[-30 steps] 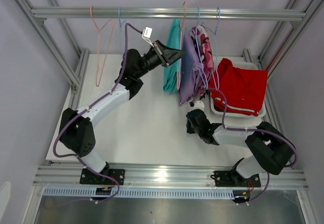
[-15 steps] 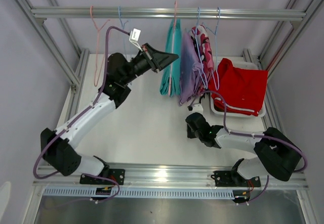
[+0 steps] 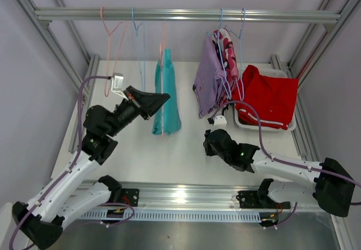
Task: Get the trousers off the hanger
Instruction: Pick up the hanger from the clothesline.
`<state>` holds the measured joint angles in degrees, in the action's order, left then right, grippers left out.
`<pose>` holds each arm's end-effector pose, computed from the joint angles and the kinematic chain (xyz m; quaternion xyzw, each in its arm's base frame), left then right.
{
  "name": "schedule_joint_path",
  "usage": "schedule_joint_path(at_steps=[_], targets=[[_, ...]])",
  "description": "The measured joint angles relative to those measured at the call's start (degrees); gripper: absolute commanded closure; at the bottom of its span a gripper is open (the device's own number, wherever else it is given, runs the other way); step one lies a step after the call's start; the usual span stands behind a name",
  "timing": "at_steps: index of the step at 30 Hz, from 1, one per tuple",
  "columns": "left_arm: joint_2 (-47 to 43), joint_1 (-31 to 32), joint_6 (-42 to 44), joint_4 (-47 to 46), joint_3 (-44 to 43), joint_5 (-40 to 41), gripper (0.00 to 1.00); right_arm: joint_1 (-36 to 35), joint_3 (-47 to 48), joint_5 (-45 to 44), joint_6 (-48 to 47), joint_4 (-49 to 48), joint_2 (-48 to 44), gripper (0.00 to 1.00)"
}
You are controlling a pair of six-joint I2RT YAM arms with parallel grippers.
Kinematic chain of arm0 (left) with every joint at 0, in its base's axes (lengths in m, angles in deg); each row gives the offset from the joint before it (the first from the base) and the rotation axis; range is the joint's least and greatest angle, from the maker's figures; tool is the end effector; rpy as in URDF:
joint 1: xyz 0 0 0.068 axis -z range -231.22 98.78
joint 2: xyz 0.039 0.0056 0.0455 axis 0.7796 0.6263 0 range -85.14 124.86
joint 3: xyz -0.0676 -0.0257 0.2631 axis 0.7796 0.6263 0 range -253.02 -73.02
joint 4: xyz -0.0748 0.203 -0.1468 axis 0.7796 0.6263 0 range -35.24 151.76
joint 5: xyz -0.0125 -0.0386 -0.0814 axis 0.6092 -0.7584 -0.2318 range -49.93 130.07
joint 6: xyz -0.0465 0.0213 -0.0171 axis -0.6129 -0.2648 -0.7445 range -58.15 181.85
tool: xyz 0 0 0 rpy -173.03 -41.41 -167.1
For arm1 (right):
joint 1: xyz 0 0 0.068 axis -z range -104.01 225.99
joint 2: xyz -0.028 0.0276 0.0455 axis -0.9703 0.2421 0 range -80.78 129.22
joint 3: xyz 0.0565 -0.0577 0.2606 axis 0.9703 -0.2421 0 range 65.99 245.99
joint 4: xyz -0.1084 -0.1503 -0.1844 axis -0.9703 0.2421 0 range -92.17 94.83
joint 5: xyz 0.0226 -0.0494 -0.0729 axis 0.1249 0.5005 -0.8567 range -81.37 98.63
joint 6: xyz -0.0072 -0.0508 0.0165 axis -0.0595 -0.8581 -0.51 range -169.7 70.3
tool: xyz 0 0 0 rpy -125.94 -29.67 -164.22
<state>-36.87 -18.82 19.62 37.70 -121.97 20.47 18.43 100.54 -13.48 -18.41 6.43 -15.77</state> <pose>0.1549 -0.1124 0.4062 0.0872 0.5907 -0.5623 0.5721 0.1364 0.1896 0.2129 -0.1210 0.8816 0.1718 0.4226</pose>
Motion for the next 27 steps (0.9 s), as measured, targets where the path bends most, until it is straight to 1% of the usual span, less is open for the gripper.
schedule_joint_path(at_steps=[7,10,12,16,17,20,22,24,27], targets=[[-9.09,0.0,2.86,3.74,10.75,6.29,1.0,-3.89,1.6,-2.34,0.72,2.64,0.04,0.84],[-11.04,-0.02,4.28,6.56,12.92,9.42,1.0,-5.4,2.89,-3.32,1.09,3.52,0.66,0.83],[-11.78,-0.02,5.11,8.13,13.0,11.3,1.0,-6.14,3.76,-3.98,1.25,3.82,1.31,0.81],[-12.55,0.0,6.58,11.04,12.63,14.4,1.0,-7.32,4.72,-5.18,1.38,3.98,2.01,0.69],[-12.28,0.0,7.1,12.26,12.13,15.1,0.99,-7.67,4.72,-5.51,1.36,3.8,1.99,0.61],[-10.97,0.0,9.07,15.91,9.75,16.68,0.99,-9.29,4.72,-6.12,0.9,2.49,1.86,0.5],[-10.47,0.0,10.12,17.31,8.68,17.62,1.0,-10.78,4.7,-6.64,0.17,0.9,1.46,0.46],[-10.51,0.0,10.91,17.88,8.52,18.6,0.99,-12.61,4.68,-7.39,-0.7,-1.57,0.85,0.41],[-10.56,0.0,11.41,18.14,8.74,19.54,1.0,-15.54,4.74,-9.16,-2.86,-6.08,0.81,0.36]])
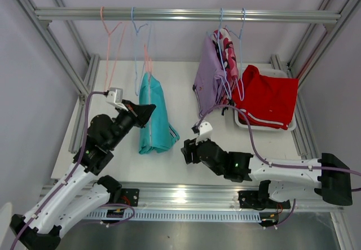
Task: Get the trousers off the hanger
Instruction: Pick up the hanger from the clothesline, then remove the trousers from the hanger.
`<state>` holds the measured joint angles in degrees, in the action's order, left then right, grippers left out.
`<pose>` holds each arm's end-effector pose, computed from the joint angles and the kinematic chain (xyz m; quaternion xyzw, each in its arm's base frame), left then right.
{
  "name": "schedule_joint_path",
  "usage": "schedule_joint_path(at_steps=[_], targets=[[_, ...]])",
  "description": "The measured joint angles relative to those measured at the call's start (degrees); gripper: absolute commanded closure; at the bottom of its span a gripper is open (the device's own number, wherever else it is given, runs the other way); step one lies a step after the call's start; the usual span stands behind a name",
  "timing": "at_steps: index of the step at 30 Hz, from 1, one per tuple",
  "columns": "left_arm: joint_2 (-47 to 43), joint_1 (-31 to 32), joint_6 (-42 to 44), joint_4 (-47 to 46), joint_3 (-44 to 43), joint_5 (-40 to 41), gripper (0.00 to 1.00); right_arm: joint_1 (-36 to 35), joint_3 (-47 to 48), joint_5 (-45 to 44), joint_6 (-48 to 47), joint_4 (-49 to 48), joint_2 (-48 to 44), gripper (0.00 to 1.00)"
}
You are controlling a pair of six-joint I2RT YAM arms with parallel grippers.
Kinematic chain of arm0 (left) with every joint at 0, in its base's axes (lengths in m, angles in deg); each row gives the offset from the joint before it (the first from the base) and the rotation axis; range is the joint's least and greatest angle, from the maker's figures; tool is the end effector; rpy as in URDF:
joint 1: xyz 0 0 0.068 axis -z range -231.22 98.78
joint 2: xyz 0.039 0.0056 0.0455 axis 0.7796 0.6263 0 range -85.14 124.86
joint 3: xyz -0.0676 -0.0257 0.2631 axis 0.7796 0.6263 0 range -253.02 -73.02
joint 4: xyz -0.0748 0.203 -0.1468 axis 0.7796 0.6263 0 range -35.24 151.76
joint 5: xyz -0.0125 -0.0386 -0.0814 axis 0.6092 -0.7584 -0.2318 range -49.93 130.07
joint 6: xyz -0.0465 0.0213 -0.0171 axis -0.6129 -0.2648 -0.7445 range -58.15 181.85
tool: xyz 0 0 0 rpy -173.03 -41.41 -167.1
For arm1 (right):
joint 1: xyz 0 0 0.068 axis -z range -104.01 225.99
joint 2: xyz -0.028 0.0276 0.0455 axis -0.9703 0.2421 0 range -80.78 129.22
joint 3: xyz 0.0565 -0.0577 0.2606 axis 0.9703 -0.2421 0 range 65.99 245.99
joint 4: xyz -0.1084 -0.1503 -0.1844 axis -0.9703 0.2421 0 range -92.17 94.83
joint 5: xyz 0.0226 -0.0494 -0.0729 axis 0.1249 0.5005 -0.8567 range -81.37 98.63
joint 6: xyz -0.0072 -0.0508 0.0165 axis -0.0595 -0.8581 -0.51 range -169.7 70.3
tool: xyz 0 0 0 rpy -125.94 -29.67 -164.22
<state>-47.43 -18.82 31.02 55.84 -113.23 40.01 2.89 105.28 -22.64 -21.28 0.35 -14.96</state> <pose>0.1376 -0.0873 0.3484 0.0099 0.6982 -0.3756 0.6094 0.0901 0.2330 0.2479 -0.1890 0.8196 0.2313 0.4888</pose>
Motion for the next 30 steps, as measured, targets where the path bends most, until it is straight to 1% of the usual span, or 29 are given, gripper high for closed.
schedule_joint_path(at_steps=[3,9,14,20,30], targets=[[0.04,0.0,0.46,0.42,0.13,0.17,1.0,-2.23,1.81,-1.75,-2.21,-2.29,2.38,0.34],[-0.2,0.0,0.98,0.85,0.59,0.55,0.99,-5.31,10.73,-4.57,-7.91,-6.1,12.72,0.3],[-0.37,-0.02,1.38,2.08,0.92,1.03,0.99,-6.97,17.09,-6.29,-13.07,-7.43,18.16,0.28],[-0.76,-0.02,1.42,2.95,1.01,1.4,1.0,-7.1,19.78,-6.49,-16.35,-7.72,20.37,0.27],[-1.03,-0.02,1.42,3.37,1.03,1.4,1.0,-9.25,19.82,-6.19,-16.76,-8.02,21.0,0.27]])
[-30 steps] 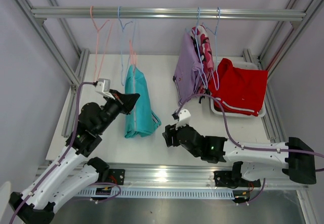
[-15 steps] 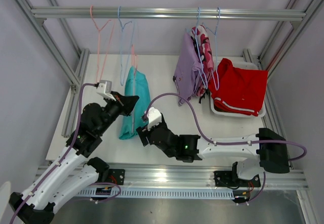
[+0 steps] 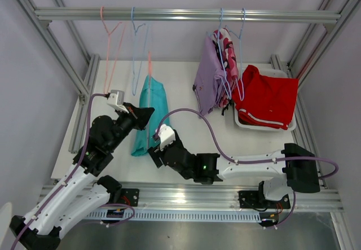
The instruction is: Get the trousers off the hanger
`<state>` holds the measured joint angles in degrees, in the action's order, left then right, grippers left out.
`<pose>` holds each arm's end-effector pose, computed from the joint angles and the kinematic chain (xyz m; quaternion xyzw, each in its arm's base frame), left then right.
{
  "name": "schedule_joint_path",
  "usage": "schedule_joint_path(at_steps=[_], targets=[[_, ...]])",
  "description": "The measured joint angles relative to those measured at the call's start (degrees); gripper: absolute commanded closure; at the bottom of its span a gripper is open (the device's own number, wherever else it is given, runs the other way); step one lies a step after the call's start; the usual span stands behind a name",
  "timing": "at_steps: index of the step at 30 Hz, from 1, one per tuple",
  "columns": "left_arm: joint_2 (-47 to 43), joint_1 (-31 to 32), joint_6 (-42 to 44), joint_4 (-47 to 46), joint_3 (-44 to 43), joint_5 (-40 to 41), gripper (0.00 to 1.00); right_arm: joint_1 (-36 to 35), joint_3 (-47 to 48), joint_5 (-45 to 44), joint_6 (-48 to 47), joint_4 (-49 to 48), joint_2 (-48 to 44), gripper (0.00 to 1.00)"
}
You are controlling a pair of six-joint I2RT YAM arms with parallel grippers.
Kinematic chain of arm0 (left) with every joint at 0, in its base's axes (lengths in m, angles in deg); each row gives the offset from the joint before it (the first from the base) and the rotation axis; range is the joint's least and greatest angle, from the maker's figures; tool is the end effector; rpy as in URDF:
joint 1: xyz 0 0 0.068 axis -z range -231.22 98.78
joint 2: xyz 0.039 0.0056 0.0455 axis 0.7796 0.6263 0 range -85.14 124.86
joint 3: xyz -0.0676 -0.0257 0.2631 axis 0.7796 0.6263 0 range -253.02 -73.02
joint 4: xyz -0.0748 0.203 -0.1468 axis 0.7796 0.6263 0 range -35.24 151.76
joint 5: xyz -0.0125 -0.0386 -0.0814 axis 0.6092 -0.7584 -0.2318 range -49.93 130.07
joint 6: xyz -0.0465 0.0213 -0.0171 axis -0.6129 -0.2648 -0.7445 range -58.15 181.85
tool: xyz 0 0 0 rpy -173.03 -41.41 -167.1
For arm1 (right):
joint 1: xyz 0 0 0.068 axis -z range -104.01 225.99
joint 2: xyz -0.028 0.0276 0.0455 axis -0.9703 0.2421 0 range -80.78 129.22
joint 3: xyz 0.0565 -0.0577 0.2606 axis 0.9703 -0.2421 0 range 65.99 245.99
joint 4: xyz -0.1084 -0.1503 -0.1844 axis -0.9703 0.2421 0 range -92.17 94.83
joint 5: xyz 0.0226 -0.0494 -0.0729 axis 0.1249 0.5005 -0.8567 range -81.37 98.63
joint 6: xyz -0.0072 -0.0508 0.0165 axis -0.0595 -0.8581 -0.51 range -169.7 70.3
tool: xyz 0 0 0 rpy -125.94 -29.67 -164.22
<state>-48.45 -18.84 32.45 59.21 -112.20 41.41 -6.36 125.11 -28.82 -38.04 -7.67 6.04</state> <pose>0.1356 -0.0850 0.3381 0.0106 0.7190 -0.3495 0.6006 0.0674 0.3389 0.2777 -0.3087 0.7448 0.2046 0.5551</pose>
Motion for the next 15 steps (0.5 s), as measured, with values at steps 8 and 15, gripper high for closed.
schedule_joint_path(at_steps=[8,15], targets=[[0.0,0.0,0.0,0.0,0.02,0.0,1.0,-0.96,0.0,0.26,-1.25,-0.15,1.36,0.27],[-0.11,0.0,0.0,0.02,0.02,0.0,0.99,-0.96,0.79,-7.15,-4.04,-1.01,5.18,0.27]])
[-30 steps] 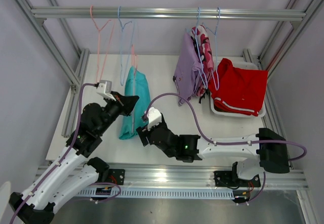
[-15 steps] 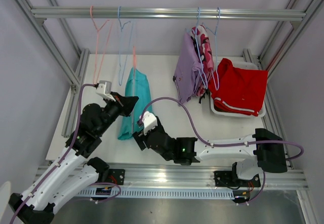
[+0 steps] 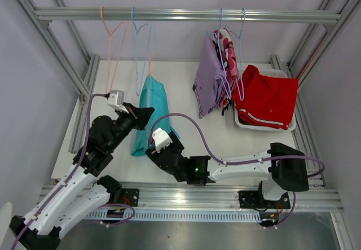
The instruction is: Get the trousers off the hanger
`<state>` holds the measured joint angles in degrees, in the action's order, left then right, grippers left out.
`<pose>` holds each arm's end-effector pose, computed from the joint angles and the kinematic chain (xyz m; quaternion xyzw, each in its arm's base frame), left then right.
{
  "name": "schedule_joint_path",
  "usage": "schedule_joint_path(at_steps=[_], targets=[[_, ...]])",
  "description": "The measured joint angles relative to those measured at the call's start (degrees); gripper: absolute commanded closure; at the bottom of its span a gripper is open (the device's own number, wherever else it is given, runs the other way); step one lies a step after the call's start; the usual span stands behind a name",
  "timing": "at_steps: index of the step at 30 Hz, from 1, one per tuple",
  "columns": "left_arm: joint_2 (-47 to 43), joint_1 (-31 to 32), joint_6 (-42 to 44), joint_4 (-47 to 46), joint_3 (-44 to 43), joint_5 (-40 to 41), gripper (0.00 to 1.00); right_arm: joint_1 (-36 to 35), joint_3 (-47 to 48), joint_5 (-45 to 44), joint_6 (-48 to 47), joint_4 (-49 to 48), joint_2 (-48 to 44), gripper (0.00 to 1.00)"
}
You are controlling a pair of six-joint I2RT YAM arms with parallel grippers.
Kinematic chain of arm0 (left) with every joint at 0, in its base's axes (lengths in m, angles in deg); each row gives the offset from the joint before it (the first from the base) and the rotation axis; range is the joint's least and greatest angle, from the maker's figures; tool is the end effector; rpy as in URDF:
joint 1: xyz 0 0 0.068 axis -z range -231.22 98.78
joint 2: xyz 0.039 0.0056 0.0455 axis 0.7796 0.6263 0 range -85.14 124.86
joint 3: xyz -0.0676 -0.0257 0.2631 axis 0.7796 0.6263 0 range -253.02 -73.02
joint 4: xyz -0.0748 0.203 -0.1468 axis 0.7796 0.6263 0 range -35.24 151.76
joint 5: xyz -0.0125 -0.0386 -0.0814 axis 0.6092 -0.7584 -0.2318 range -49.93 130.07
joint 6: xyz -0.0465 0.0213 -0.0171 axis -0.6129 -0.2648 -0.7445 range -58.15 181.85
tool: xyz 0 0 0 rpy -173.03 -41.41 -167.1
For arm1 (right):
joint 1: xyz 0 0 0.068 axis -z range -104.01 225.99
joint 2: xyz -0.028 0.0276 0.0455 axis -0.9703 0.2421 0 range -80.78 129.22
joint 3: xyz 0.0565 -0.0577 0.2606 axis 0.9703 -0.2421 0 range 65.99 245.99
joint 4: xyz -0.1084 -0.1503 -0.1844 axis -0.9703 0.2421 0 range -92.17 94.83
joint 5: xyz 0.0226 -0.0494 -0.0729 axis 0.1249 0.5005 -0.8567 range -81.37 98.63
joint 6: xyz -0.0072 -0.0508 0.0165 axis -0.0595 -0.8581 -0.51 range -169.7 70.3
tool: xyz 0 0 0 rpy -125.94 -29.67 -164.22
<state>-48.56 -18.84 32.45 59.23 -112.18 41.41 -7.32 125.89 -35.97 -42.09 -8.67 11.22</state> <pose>0.1353 -0.0848 0.3382 0.0105 0.7186 -0.3498 0.6010 0.0666 0.3529 0.2551 -0.3207 0.7423 0.1262 0.5747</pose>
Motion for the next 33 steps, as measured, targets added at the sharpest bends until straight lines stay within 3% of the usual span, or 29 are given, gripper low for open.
schedule_joint_path(at_steps=[13,19,24,28,32,33], targets=[[0.0,0.0,0.0,0.02,0.0,0.0,1.0,-0.04,-2.32,-11.23,-15.28,-22.03,9.86,0.29],[0.0,0.0,0.0,0.04,0.0,-0.02,1.0,-0.11,-4.98,-13.73,-21.05,-33.11,11.37,0.41],[0.02,0.0,0.0,0.04,0.0,-0.02,1.0,-0.11,-5.6,-14.47,-24.52,-37.97,12.02,0.43],[0.02,0.0,0.0,0.02,0.0,0.0,0.99,-0.13,-5.6,-14.47,-26.29,-40.09,12.02,0.67],[0.0,0.0,0.0,0.04,0.0,0.0,1.0,-0.15,-5.6,-14.47,-27.82,-41.83,11.96,0.85],[0.0,0.0,-0.02,0.02,0.0,0.0,1.0,-0.15,-5.6,-14.47,-28.02,-41.99,11.85,0.93]])
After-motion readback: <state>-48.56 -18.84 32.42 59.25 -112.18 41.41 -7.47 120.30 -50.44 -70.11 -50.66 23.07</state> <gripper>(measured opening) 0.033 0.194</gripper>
